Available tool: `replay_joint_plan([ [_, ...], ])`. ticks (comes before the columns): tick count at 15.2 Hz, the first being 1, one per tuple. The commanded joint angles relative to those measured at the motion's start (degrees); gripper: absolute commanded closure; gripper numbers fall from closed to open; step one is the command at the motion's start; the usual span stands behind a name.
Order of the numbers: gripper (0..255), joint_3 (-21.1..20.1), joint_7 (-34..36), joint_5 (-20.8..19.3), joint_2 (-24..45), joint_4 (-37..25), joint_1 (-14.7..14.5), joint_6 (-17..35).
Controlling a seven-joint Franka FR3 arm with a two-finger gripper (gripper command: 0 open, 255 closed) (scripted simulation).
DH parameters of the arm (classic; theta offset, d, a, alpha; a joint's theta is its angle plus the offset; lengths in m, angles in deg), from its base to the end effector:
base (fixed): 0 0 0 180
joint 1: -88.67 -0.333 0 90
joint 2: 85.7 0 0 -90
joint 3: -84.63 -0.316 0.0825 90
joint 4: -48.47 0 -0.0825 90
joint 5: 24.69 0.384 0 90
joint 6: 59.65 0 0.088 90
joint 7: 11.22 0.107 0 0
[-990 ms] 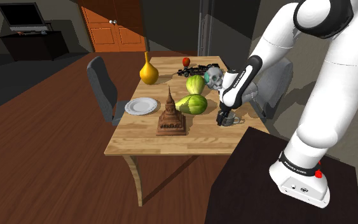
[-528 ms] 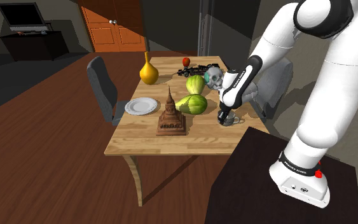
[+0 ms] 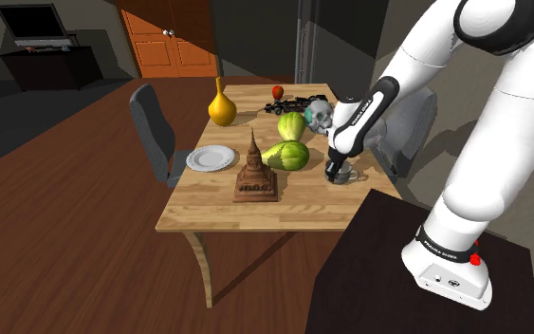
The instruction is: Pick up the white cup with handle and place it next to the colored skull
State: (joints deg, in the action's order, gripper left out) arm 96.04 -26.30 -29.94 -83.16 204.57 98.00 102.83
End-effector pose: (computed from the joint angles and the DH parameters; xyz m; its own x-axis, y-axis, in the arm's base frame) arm 0.3829 -0.1409 0.2168 0.9986 -0.0103 0.0524 -0.0133 -0.9982 0.0578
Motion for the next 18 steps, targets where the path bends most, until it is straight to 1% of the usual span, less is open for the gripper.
replay_joint_plan([
  [1,255,0.2,0.3,-0.6,-2.0,0.0,0.0,-2.0],
  [8,255,0.2,1.2,-2.1,-8.6,-0.4,0.2,-8.9],
  [18,255,-0.4,1.5,-2.9,-16.8,-2.2,0.5,-18.8],
])
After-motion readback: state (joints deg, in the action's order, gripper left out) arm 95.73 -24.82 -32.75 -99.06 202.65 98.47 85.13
